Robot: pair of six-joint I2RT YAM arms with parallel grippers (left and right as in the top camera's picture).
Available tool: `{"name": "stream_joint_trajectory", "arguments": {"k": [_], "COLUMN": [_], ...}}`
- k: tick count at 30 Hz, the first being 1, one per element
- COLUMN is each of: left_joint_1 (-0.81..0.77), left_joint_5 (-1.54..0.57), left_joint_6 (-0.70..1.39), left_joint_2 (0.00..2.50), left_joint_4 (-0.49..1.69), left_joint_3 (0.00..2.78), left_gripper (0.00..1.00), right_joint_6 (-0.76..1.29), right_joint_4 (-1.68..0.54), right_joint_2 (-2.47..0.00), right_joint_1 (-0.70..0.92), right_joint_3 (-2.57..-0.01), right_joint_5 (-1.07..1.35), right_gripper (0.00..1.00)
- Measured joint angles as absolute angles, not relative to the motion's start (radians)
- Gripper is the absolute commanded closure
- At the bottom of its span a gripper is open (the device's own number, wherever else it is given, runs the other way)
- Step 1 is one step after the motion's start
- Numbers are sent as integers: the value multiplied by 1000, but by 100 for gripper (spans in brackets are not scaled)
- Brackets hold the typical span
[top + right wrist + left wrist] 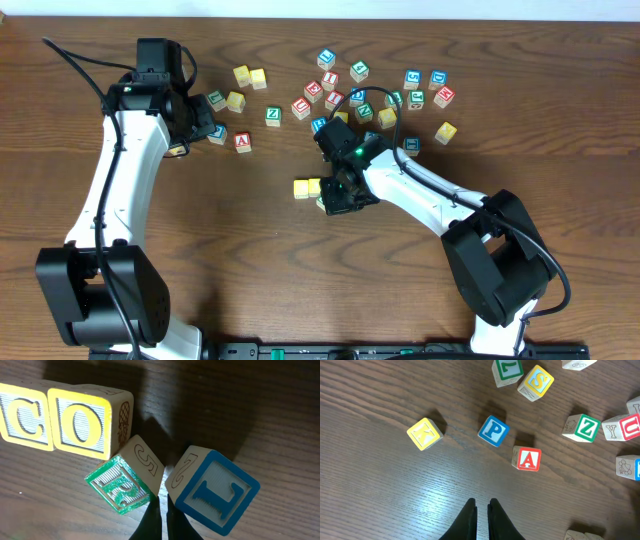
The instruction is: Spell out CORL
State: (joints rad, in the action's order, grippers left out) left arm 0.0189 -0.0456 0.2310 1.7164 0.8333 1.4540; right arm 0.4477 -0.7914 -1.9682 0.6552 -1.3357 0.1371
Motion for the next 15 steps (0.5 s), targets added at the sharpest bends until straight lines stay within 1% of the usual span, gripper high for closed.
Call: {"name": "stream_joint_trajectory", "arguments": {"k": [8, 15], "left_joint_1": [19, 19], "left_joint_5": [-46, -46], "left_joint_6": [231, 231], "left_joint_2": [1716, 1716], "left_joint_4": [833, 833], "left_joint_3": [1454, 1454], "left_gripper": [91, 91], "right_joint_6": [532, 554], "right_joint_4": [-795, -784], "right_joint_2": [-1971, -1971], "right_joint_1": [656, 656], "right_joint_3": [-1336, -1336], "right_joint_5": [84, 66], "right_gripper": [99, 99]}}
